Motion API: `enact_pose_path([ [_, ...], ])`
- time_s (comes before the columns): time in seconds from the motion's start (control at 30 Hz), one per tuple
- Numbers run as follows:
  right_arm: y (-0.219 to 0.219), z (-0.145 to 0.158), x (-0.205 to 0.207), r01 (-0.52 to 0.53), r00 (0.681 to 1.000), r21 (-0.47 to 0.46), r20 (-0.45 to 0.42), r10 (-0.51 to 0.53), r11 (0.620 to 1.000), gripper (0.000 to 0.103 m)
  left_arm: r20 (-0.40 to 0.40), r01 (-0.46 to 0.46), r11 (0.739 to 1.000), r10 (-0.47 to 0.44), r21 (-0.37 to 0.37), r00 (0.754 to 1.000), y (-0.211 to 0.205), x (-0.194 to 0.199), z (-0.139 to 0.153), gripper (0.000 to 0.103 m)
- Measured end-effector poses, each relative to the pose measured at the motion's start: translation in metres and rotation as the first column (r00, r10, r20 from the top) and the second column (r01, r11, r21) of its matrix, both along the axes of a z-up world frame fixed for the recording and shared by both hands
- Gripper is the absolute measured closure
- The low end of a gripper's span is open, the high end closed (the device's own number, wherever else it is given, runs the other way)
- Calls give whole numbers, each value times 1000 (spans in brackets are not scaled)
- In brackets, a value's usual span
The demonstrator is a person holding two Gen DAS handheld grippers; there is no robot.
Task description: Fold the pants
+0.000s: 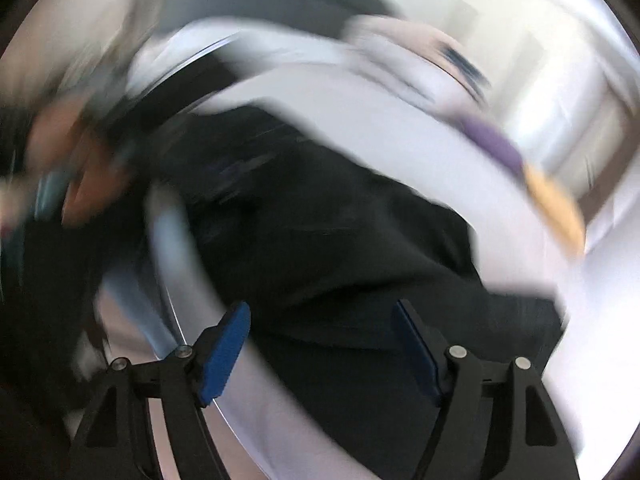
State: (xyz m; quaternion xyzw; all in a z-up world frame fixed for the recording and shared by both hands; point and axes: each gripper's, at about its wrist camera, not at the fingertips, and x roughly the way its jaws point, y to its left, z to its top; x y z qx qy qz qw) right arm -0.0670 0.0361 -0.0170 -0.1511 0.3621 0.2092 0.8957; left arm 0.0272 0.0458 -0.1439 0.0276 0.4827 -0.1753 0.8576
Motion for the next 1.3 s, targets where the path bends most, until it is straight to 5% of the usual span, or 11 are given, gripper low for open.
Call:
enact_pose_path([
  [0.03,-26,8,16,80,997,111,-31,-77,991,33,0,-4,1000,4,-6,1000,0,-4,-2,90],
  [0.1,-92,14,50,265,964,348,-124,-236,900,36,-4,-17,999,17,-34,1000,4,-9,-8,90],
  [0.13,-119,13,63,344,939,422,-170,-299,839,42,-9,-28,998,27,-57,1000,7,-7,-9,90],
  [0.2,-181,0,91,516,856,551,-301,-421,656,53,-21,-44,995,43,-89,999,10,-5,-10,90],
  [0.27,-228,-20,111,639,764,606,-429,-482,474,57,-28,-59,992,56,-110,998,13,-4,-11,90],
  [0.43,-268,-50,143,724,674,624,-553,-490,294,58,-28,-81,988,78,-131,997,19,-2,-14,90],
  [0.6,-278,-69,168,752,643,618,-614,-458,228,58,-36,-85,986,81,-144,996,21,1,-16,90],
  [0.7,-282,-78,182,775,614,599,-637,-466,202,67,-41,-89,984,84,-153,996,25,1,-16,90],
  [0.97,-290,-86,219,757,615,645,-650,-446,105,70,-52,-96,981,88,-166,995,31,1,-16,90],
  [1.07,-293,-84,231,751,626,648,-639,-446,125,96,-56,-95,982,87,-165,995,33,0,-15,90],
  [1.3,-306,-25,187,672,684,712,-495,-535,201,98,-51,-95,984,88,-151,995,29,0,-13,90],
])
